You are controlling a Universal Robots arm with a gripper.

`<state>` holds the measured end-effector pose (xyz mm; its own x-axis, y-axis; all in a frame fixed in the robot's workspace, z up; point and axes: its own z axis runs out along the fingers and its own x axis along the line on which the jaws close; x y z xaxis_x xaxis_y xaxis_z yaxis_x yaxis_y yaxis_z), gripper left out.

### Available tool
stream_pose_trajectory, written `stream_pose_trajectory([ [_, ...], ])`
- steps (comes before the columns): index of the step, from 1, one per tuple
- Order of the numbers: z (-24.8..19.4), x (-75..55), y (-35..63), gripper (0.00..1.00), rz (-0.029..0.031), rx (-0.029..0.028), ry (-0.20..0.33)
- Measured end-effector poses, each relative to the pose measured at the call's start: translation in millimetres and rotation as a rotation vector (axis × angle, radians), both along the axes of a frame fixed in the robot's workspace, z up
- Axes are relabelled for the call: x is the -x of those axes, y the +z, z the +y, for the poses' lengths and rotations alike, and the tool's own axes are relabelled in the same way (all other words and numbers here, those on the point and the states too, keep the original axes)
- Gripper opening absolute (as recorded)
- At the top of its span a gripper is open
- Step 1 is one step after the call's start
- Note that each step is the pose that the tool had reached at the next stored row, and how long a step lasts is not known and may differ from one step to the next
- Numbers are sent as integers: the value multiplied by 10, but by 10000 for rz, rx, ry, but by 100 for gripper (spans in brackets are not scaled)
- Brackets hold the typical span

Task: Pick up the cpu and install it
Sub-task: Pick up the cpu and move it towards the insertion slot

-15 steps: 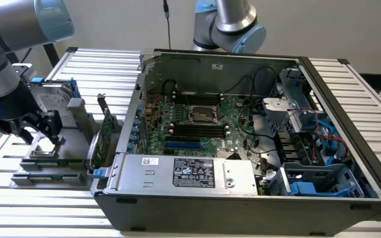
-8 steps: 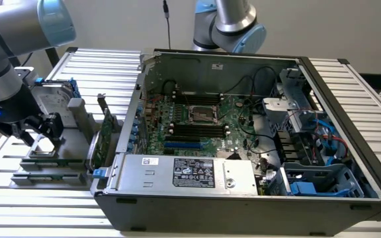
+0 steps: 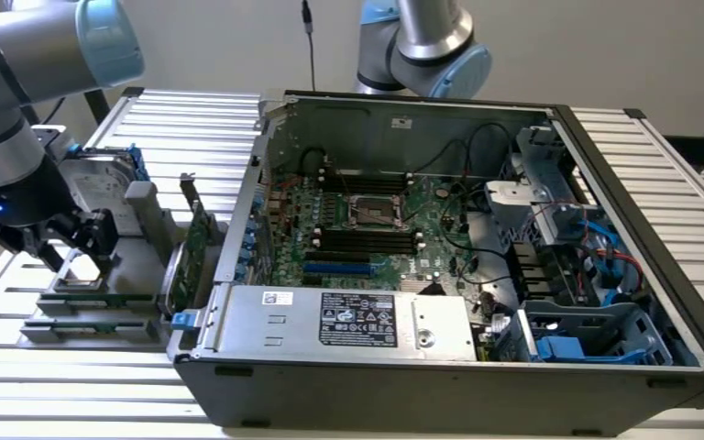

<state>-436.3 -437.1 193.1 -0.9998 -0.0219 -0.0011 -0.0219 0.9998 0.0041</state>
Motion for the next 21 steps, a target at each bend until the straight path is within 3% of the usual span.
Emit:
stream_pose_trajectory([
  [3,29,0,-1,67,-1,155,-8],
  [5,44,0,-4,67,-1,189,-17],
  [12,48,0,-31,67,2,214,-33],
  [21,46,0,-41,67,-2,194,-37],
])
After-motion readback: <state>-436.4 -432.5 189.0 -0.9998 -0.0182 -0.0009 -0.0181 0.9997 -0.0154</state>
